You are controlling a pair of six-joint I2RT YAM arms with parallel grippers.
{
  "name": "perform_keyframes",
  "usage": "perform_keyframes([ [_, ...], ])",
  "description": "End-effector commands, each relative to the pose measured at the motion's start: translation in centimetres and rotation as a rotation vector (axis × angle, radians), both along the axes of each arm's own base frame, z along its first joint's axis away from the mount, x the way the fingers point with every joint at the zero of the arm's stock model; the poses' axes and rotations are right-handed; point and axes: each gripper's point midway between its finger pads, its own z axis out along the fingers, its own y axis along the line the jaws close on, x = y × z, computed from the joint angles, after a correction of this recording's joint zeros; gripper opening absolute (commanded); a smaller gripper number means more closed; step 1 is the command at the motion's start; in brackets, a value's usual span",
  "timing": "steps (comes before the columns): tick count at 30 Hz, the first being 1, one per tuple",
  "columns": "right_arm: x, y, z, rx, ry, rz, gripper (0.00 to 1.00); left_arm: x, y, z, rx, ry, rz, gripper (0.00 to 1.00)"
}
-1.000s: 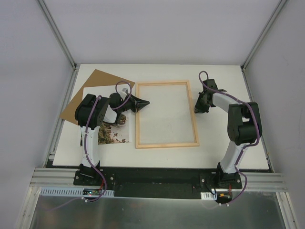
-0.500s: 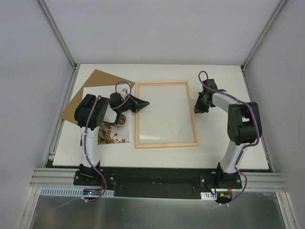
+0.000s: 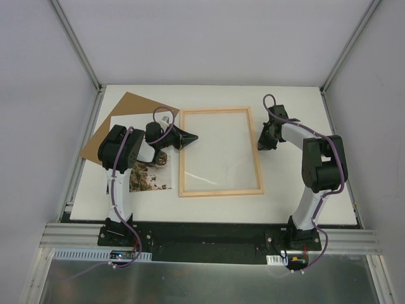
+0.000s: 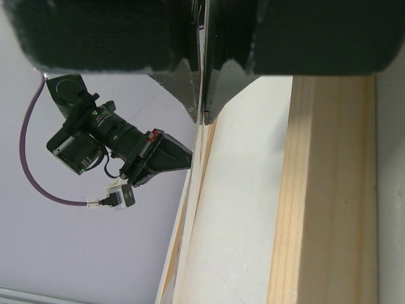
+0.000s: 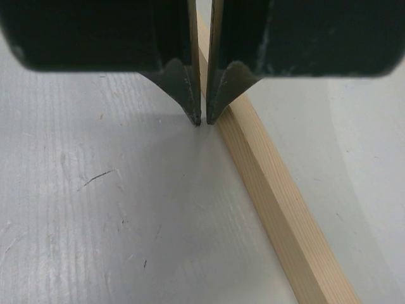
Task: Put the photo into the frame
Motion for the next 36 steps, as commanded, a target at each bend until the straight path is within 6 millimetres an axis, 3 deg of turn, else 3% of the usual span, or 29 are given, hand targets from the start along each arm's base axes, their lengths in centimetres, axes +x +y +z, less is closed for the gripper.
perform_keyframes([
  [1, 0.3, 0.6, 0.6, 0.002, -0.007, 0.020, 0.10, 0.7, -0.3, 3.5, -0.004, -0.138, -0.017, 0.00],
  [36, 0.3, 1.0, 0.6, 0.002, -0.007, 0.027, 0.10, -0.5, -0.5, 2.7, 0.058, -0.213, -0.041, 0.00],
])
